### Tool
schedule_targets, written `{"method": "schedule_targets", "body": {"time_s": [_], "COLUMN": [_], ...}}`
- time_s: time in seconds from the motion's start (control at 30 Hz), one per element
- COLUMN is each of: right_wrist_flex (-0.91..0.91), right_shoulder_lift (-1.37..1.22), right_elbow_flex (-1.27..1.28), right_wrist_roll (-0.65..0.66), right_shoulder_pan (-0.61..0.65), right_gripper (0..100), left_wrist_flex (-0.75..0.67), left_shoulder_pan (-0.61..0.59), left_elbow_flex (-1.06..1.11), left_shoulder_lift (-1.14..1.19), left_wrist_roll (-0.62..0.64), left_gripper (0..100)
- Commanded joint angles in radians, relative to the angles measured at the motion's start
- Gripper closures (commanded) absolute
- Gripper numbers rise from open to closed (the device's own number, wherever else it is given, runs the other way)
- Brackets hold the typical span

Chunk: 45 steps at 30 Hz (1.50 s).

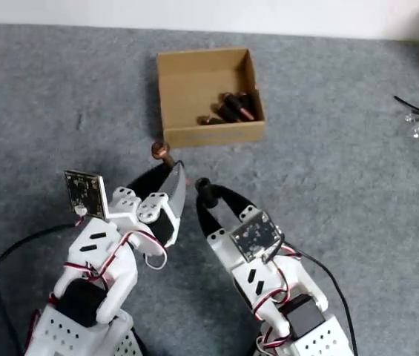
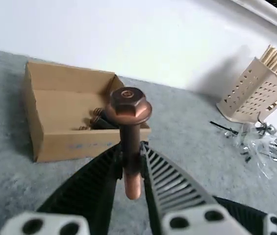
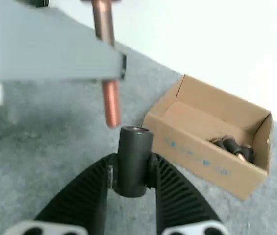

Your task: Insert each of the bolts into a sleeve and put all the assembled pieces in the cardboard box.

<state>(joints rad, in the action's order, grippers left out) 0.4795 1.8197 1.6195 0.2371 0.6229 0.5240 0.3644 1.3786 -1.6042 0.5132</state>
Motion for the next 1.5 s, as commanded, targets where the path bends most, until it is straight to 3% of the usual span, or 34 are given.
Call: {"method": "schedule_targets", "body": {"time_s": [0.0,0.7,0.87,1.47], "right_wrist_flex": [-0.062,-0.061,-0.061,-0.062], "right_shoulder_lift": [0.018,0.018,0.018,0.018], "right_elbow_flex": [-0.045,0.048,0.05,0.045], "right_wrist_roll": [0.017,0.072,0.072,0.074], "right_shoulder_pan": [0.035,0.073,0.071,0.022], "right_gripper": [99.3,99.3,99.3,99.3], "left_wrist_flex": [0.002,0.02,0.089,0.091], "left_shoulder_pan": [0.012,0.021,0.096,0.117], "left_elbow_flex": [-0.062,-0.093,-0.094,0.016], "left_shoulder_lift": [-0.019,-0.019,-0.019,-0.019], "left_wrist_roll": [0.006,0.014,0.069,0.068], "left_gripper": [100,100,100,100]}}
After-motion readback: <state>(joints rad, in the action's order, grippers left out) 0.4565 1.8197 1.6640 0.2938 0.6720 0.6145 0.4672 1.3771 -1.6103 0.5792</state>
